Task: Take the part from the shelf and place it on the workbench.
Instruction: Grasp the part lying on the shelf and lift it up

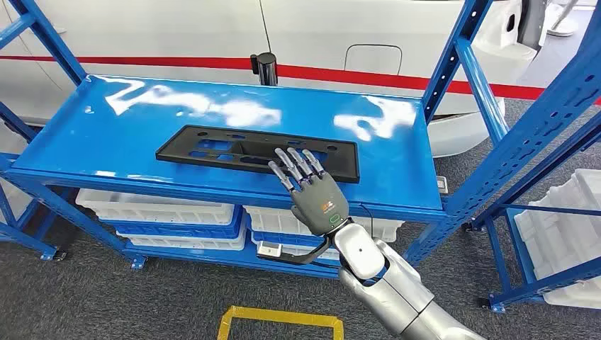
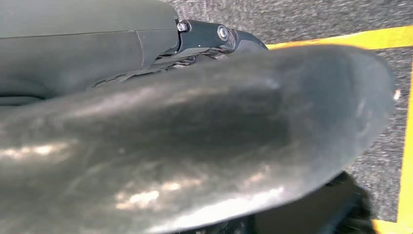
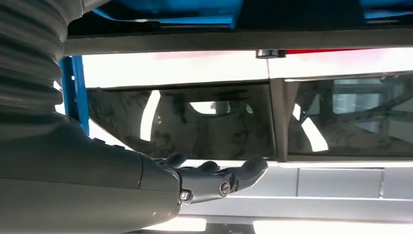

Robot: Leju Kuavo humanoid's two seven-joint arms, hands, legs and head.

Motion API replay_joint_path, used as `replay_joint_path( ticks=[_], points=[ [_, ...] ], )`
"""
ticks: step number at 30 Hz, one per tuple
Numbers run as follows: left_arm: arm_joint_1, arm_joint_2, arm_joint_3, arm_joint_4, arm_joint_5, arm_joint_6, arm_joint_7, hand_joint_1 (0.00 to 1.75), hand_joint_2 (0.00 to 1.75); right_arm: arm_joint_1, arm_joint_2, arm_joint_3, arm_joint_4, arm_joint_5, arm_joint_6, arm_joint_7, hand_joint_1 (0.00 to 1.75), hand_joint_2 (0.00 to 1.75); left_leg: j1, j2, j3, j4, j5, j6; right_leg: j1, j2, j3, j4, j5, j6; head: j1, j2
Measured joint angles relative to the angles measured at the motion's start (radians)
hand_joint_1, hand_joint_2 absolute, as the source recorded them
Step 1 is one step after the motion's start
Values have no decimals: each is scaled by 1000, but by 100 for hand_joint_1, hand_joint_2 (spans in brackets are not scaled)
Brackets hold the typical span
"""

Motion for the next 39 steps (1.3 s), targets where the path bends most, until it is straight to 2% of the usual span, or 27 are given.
replay_joint_path(
  ticks=[1, 2, 3, 4, 7, 8, 10, 12, 13, 14, 15, 16, 17, 18, 19, 22, 24, 25, 27, 28, 29, 30, 31, 33, 34, 37, 39],
  points=[
    [0, 0, 0, 0, 0, 0, 0, 0, 0, 0, 0, -1, 0, 0, 0, 0, 0, 175, 1, 1, 18, -40, 17, 0, 1, 0, 3, 1, -4, 3, 0, 0],
    [0, 0, 0, 0, -1, 0, 0, 0, 0, 0, 0, -2, 1, 0, 0, 0, 0, 175, 0, 0, 31, -64, 21, 1, 4, 0, 2, 3, -9, 7, -1, 0],
    [-1, -1, 0, 0, -1, 0, 0, 0, 0, -1, 0, -4, 2, 0, 0, 0, 0, 175, 0, 0, 54, -109, 35, 4, 7, 1, 5, 6, -15, 13, -1, 0],
    [-2, -1, 0, 1, -2, 0, -1, 0, 0, -1, 0, -5, 3, 0, 0, 0, 0, 175, -2, -1, 66, -130, 36, 9, 10, 1, 5, 7, -19, 18, -1, 0],
    [-3, -4, 0, 0, -4, 0, -1, 0, 0, 0, 0, -8, 5, 0, 0, 0, 0, 175, -4, -2, 71, -135, 30, 29, 8, 1, 3, 11, -26, 31, 2, 0],
    [-3, -4, 0, 0, -5, 0, -1, 0, 0, -1, 0, -9, 5, 1, -1, 0, 0, 175, -3, -2, 73, -137, 28, 36, 7, 0, -7, 31, -35, 33, 3, 0],
    [-3, -4, 0, 0, -6, 1, -2, 0, 0, -1, 0, -12, 7, 1, -1, 0, 0, 175, -1, -2, 78, -139, 24, 47, 4, -1, -67, 139, -75, 33, 6, 0],
    [-3, -4, 0, 0, -7, 2, -2, 0, 0, 2, 0, -13, 11, 1, 0, 0, 0, 175, -2, -3, 80, -139, 19, 53, 2, -1, -156, 284, -116, 33, 7, 0],
    [-3, -4, 0, 0, -7, 2, -2, 0, 0, 5, 0, -13, 13, 1, 0, 0, 0, 175, -2, -3, 82, -138, 16, 54, 1, -1, -186, 321, -118, 38, 7, 0],
    [-3, -4, 0, 0, -7, 2, -2, 0, 0, 7, 0, -14, 15, 1, 0, 0, 0, 175, -3, -5, 87, -138, 12, 53, 0, -1, -193, 314, -102, 46, 7, 0],
    [-3, -4, 0, 0, -7, 2, -2, 0, 0, 7, 0, -14, 17, 1, 0, 0, 0, 175, -2, -6, 93, -138, 8, 52, 0, -2, -178, 264, -69, 55, 7, 0],
    [-3, -5, 0, 0, -7, 2, -2, 0, 0, 7, 0, -16, 18, 1, 0, 0, 0, 175, -2, -7, 100, -139, 4, 50, 0, -3, -147, 186, -29, 63, 7, 0],
    [-3, -5, 0, 0, -7, 2, -2, 0, 0, 6, 0, -17, 18, 1, 0, 0, 0, 175, -4, -8, 105, -138, -1, 46, 2, -4, -115, 111, 4, 64, 7, 0],
    [-4, -6, 0, 0, -7, 2, -2, 0, 0, 5, 1, -19, 19, 1, 0, 0, 0, 175, -6, -9, 109, -139, -6, 41, 4, -6, -89, 56, 25, 59, 7, 0],
    [-4, -6, 0, 0, -7, 2, -2, 0, 0, 5, 1, -20, 20, 1, 0, 0, 0, 175, -8, -10, 111, -139, -10, 36, 7, -6, -76, 27, 34, 49, 6, 0],
    [-5, -6, 0, 0, -7, 2, -2, 0, 0, 5, 4, -20, 21, 1, 0, 0, 0, 175, -7, -8, 115, -143, -17, 19, 9, -6, -66, 16, 32, 22, 6, 0],
    [-5, -5, 0, 0, -7, 2, -2, 0, 0, 4, 7, -21, 21, 1, 0, 0, 0, 175, -6, -5, 99, -99, -44, 11, 2, -6, -51, 9, 30, 7, 3, 0],
    [-5, -5, 0, 0, -7, 2, -2, 0, 0, 4, 9, -21, 21, 1, 0, 0, 0, 175, -5, -3, 71, -43, -70, 7, 0, -6, -43, 7, 27, 0, 1, 0],
    [-5, -6, 0, 0, -7, 2, -2, 0, 0, 5, 10, -21, 24, 1, 0, 0, 0, 175, -5, -2, -6, 93, -121, 3, 4, -7, -34, 7, 20, -10, -1, 0],
    [-4, -6, 0, 0, -7, 2, -2, 0, 0, 6, 10, -21, 25, 1, 0, 0, 0, 175, -5, -1, -37, 136, -126, 2, 6, -6, -30, 7, 16, -12, -1, 0],
    [-3, -6, 0, 0, -7, 2, -2, 0, 0, 8, 10, -21, 26, 1, 0, 0, 0, 175, -5, -1, -49, 139, -109, 3, 7, -4, -25, 7, 12, -12, -1, 0],
    [-2, -5, 0, 0, -7, 2, -2, 0, 0, 9, 10, -21, 27, 1, 0, 0, 0, 175, -5, -1, -40, 101, -72, 5, 8, -2, -18, 7, 7, -11, -2, 0],
    [-1, -4, 0, 0, -7, 2, -2, 0, 0, 10, 10, -21, 28, 1, 0, 0, 0, 175, -5, -1, -13, 32, -25, 7, 8, 0, -10, 7, 1, -8, -2, 0],
    [-1, -3, 0, 0, -7, 2, -2, 0, 0, 9, 10, -21, 31, 1, 2, 0, 0, 175, -7, -1, 47, -95, 31, 14, 13, 2, 2, 9, -11, 1, -1, 0],
    [-2, -3, 0, 1, -7, 2, -2, 0, 0, 9, 10, -21, 32, 1, 3, 0, 0, 175, -9, -1, 64, -128, 38, 17, 15, 2, 3, 9, -15, 5, -1, 0],
    [-3, -4, 0, 1, -9, 2, -3, 0, 0, 8, 13, -22, 35, 0, 7, 0, 0, 175, -13, -2, 76, -143, 31, 31, 15, 2, 2, 9, -21, 19, 0, 0],
    [-3, -5, 0, 1, -10, 3, -4, 0, 0, 5, 16, -23, 36, 0, 8, 0, 0, 175, -9, -2, 85, -152, 31, 43, 14, 1, -16, 46, -39, 26, 2, 0]
  ],
)
